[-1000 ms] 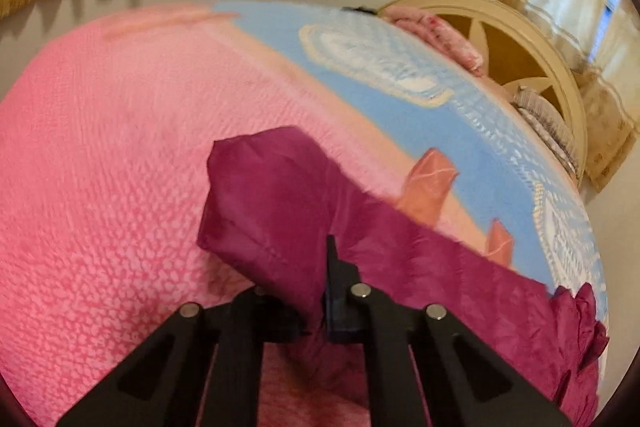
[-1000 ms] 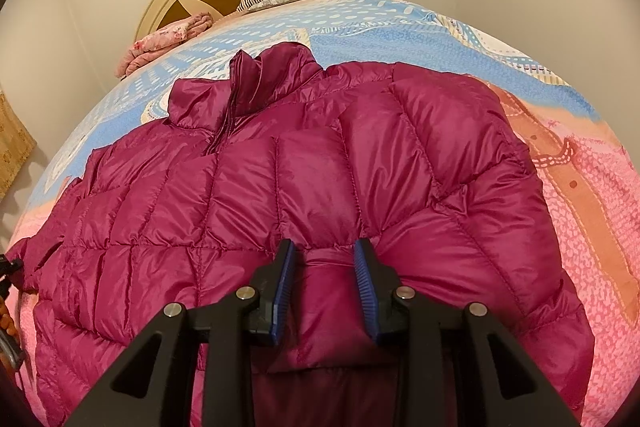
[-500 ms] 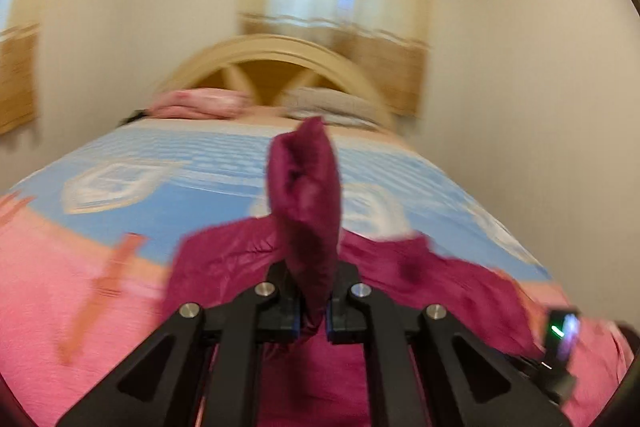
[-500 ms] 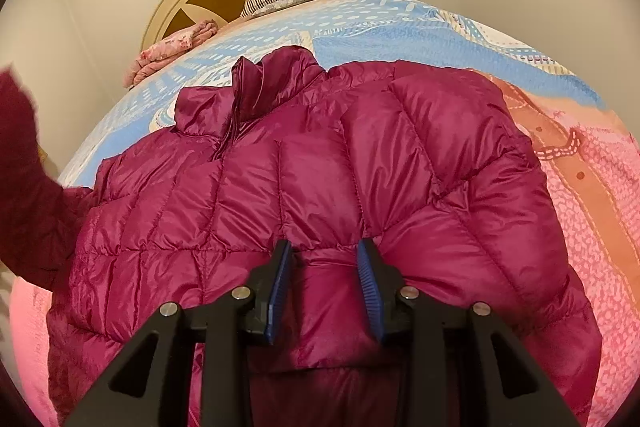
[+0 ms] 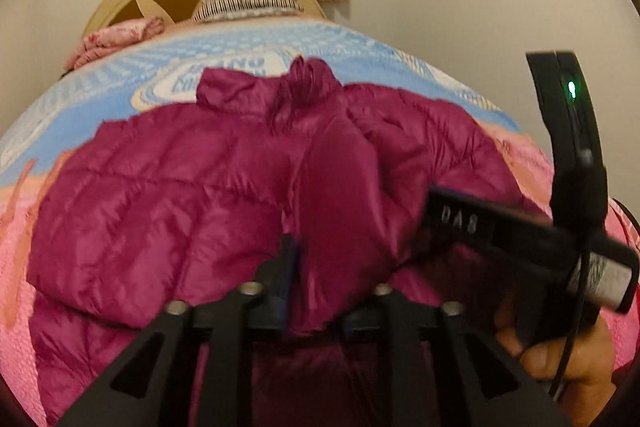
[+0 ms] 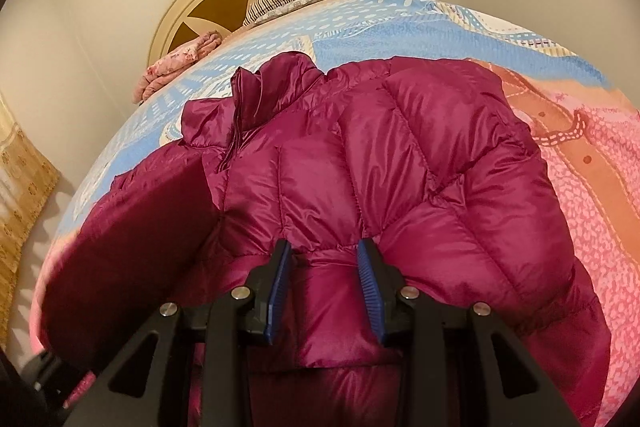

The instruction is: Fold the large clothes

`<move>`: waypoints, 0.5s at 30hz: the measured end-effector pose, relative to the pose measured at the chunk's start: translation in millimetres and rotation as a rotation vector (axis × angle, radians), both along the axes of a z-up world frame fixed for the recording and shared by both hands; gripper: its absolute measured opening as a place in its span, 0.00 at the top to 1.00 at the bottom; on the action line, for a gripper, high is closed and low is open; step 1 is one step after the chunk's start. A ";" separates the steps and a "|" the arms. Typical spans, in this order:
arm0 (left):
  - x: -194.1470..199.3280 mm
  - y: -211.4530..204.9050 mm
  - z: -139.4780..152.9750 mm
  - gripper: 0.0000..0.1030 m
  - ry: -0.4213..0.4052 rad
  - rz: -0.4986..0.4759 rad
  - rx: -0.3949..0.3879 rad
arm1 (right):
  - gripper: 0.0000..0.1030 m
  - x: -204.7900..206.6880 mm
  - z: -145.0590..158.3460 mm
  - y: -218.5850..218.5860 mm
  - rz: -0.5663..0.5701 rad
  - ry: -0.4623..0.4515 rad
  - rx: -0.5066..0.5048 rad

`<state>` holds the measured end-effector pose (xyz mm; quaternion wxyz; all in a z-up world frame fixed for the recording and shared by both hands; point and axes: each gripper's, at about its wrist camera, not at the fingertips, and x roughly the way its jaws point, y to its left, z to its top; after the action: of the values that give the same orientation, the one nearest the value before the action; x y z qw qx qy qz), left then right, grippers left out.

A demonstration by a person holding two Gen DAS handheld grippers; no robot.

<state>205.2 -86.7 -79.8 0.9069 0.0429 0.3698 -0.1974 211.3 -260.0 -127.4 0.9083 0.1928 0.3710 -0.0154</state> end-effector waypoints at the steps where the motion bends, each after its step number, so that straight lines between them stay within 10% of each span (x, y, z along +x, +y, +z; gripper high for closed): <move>1: -3.0 0.3 -0.6 0.53 0.012 -0.012 -0.003 | 0.65 0.1 -0.1 -0.4 0.001 -0.001 0.003; 3: -10.1 2.8 -1.4 0.14 0.025 -0.036 0.000 | 0.65 -0.3 -0.2 -1.9 0.001 -0.003 0.013; 5: -27.2 8.5 -1.0 0.02 0.009 -0.044 0.006 | 0.63 -0.9 -0.5 -7.0 0.006 -0.012 0.054; 15: -32.0 103.4 21.1 0.02 -0.008 0.130 -0.108 | 0.62 -67.0 63.4 13.7 0.042 -0.193 0.058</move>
<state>173.2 16.7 -58.7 0.9202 -0.0294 0.3572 -0.1575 144.3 -246.3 -64.0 0.9340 0.2115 0.2859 0.0332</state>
